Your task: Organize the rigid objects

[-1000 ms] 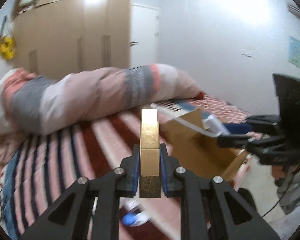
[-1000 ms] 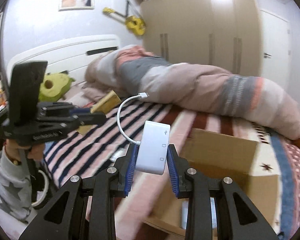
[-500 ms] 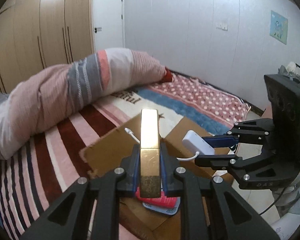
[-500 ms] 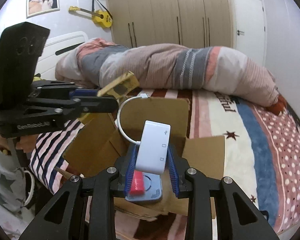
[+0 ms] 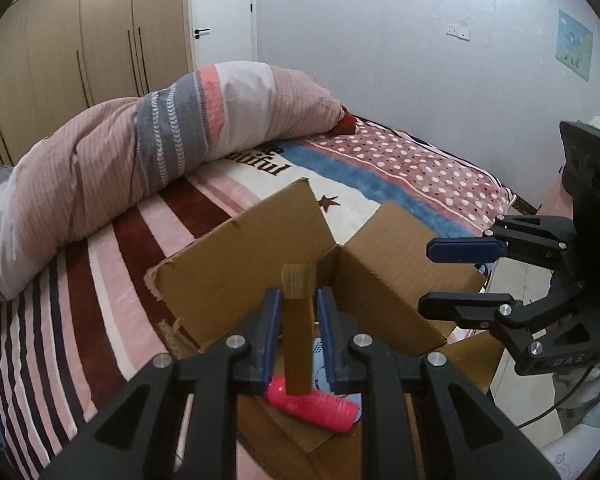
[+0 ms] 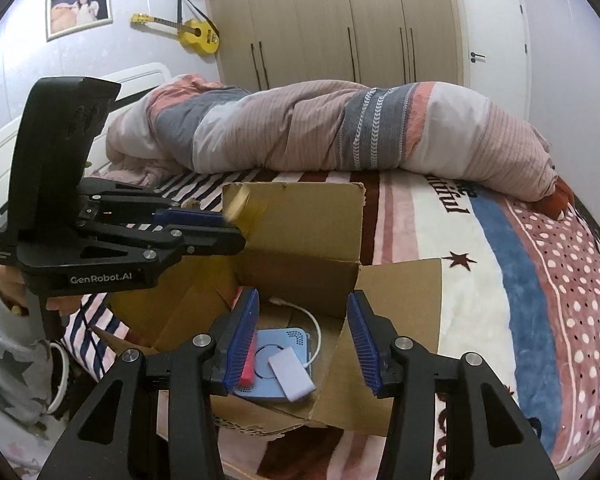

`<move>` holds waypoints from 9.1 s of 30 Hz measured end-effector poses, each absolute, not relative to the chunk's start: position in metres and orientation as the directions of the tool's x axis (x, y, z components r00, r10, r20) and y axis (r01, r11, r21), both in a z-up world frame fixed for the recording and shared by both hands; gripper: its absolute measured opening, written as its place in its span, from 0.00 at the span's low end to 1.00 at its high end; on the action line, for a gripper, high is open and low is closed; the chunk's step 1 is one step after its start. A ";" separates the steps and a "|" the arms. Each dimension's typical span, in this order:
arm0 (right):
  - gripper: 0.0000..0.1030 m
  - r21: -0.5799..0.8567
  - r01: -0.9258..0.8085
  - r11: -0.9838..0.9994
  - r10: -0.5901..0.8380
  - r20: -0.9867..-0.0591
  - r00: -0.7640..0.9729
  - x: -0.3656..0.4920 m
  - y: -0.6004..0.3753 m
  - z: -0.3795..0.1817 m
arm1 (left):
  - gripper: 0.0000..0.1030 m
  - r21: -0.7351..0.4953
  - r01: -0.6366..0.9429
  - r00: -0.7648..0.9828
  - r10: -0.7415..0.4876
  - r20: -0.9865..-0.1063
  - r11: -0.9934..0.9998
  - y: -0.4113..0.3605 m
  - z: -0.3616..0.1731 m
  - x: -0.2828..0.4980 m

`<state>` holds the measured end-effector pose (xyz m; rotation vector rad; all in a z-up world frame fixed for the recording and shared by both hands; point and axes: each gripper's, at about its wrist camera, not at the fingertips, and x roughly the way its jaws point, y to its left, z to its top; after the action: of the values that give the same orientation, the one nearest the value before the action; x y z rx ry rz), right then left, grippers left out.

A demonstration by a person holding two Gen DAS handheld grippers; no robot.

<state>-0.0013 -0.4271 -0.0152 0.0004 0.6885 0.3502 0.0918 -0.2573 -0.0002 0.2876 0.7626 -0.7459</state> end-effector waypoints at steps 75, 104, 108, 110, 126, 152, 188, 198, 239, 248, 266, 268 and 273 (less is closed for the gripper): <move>0.27 0.045 -0.680 0.732 0.556 -0.617 0.558 -0.006 -0.170 -0.036 | 0.21 -0.044 0.370 0.710 -0.313 -0.631 0.928 -0.007 -0.023 0.080; 0.40 0.004 -0.260 0.966 0.205 -0.623 0.755 0.011 -0.385 -0.030 | 0.21 -0.046 0.677 0.512 -0.515 -0.688 0.735 -0.223 0.011 0.078; 0.40 0.015 -0.261 0.965 0.213 -0.624 0.752 0.007 -0.389 -0.031 | 0.21 -0.044 0.674 0.512 -0.508 -0.693 0.738 -0.225 0.006 0.080; 0.40 0.021 -0.263 0.964 0.219 -0.624 0.750 0.008 -0.390 -0.030 | 0.22 -0.049 0.672 0.512 -0.510 -0.691 0.739 -0.224 0.006 0.081; 0.41 0.079 -0.466 0.881 0.430 -0.542 0.722 -0.012 -0.295 0.016 | 0.53 0.024 0.436 0.731 -0.338 -0.593 0.900 -0.077 0.024 0.083; 0.27 0.049 -0.314 0.948 0.231 -0.784 0.577 0.070 -0.170 -0.171 | 0.55 -0.159 0.386 0.528 -0.359 -0.770 0.909 -0.005 -0.153 0.115; 0.26 0.049 -0.426 0.903 0.395 -0.484 0.781 -0.012 -0.256 0.019 | 0.37 -0.068 0.519 0.695 -0.467 -0.547 0.852 -0.094 0.039 0.055; 0.26 0.086 -0.264 0.961 0.270 -0.522 0.809 -0.007 -0.367 0.003 | 0.37 -0.067 0.632 0.581 -0.529 -0.618 0.772 -0.204 0.025 0.066; 0.95 0.060 -0.516 0.855 0.497 -0.382 0.779 -0.014 -0.346 0.026 | 0.93 -0.029 0.161 0.861 -0.155 -0.485 0.986 -0.109 0.047 0.025; 0.95 0.062 -0.516 0.854 0.498 -0.380 0.779 -0.014 -0.344 0.025 | 0.93 -0.042 0.142 0.870 -0.145 -0.472 0.989 -0.108 0.049 0.020; 0.95 0.064 -0.516 0.854 0.499 -0.377 0.780 -0.014 -0.345 0.024 | 0.95 -0.034 0.127 0.883 -0.128 -0.452 0.991 -0.113 0.054 0.012; 0.95 0.064 -0.513 0.856 0.497 -0.376 0.782 -0.013 -0.344 0.024 | 0.95 -0.033 0.125 0.884 -0.127 -0.450 0.992 -0.113 0.055 0.011; 0.95 0.066 -0.514 0.855 0.498 -0.375 0.781 -0.014 -0.346 0.024 | 0.96 -0.025 0.117 0.888 -0.116 -0.446 0.993 -0.114 0.056 0.010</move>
<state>-0.0138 -0.3459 0.0240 -0.0408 0.3939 0.5468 0.0103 -0.1138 0.0556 0.0028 0.4629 -0.1213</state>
